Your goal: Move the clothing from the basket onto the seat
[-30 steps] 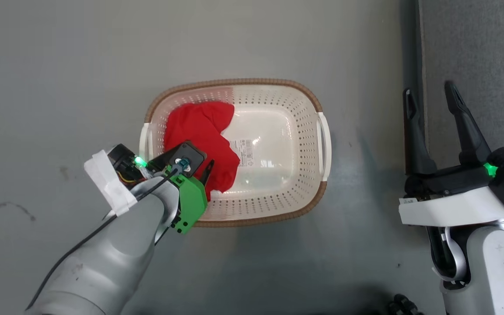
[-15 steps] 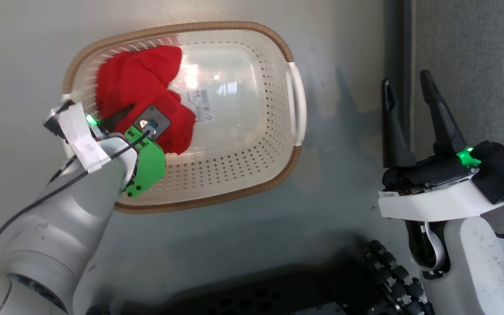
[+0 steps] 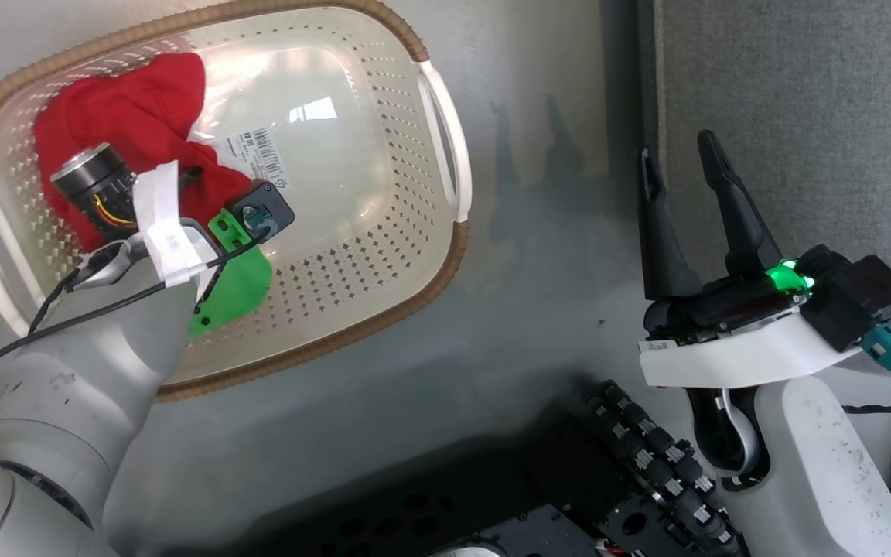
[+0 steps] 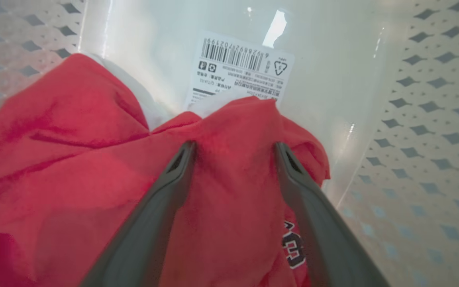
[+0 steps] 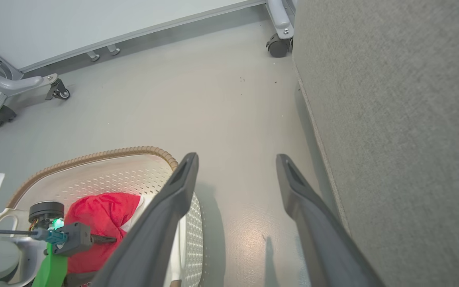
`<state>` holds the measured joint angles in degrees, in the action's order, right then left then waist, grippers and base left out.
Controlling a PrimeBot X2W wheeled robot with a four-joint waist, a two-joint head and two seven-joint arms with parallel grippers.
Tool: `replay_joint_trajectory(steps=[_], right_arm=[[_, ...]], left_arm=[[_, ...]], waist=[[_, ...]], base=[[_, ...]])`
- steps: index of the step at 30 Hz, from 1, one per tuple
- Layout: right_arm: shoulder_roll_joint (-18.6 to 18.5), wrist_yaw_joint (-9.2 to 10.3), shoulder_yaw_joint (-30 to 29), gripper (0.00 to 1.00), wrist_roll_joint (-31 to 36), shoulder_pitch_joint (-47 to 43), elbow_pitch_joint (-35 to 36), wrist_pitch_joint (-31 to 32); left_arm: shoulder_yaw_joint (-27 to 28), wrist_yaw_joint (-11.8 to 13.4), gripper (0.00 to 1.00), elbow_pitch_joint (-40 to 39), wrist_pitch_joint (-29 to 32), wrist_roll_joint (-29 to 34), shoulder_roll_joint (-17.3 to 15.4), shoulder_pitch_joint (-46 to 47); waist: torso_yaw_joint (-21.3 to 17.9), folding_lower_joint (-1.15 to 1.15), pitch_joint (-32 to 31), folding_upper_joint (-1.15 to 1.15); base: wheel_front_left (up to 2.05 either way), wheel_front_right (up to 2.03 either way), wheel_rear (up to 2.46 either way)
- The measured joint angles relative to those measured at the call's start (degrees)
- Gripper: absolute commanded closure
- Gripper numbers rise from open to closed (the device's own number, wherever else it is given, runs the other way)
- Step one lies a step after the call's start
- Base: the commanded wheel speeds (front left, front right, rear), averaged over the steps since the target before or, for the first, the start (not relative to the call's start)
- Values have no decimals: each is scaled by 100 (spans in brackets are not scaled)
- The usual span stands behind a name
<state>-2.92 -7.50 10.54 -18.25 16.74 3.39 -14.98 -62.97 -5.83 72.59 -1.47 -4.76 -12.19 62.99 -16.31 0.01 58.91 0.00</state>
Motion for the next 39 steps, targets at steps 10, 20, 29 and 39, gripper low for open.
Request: replay_joint_trajectory(steps=[10,20,29,39], right_arm=[[0,0,166,0,-255,11,4,-1],[1,0,321,0,-383,136,11,-3],[0,0,261,0,-433,186,-4,-5],[9,0,-24,0,-169,260,-64,-7]], left_arm=[[-428,162,0,67,603,328,-70,78],[-410,175,100,89,1424,177,-164,104],[-375,171,100,94,1112,24,-183,142],[-81,20,100,-77,-541,-510,73,61]], waist=[[-211,0,93,0],[-387,-1,143,0],[-435,-1,130,0],[-84,-1,-223,0]], base=[[0,0,0],[0,0,0],[0,0,0],[0,0,0]])
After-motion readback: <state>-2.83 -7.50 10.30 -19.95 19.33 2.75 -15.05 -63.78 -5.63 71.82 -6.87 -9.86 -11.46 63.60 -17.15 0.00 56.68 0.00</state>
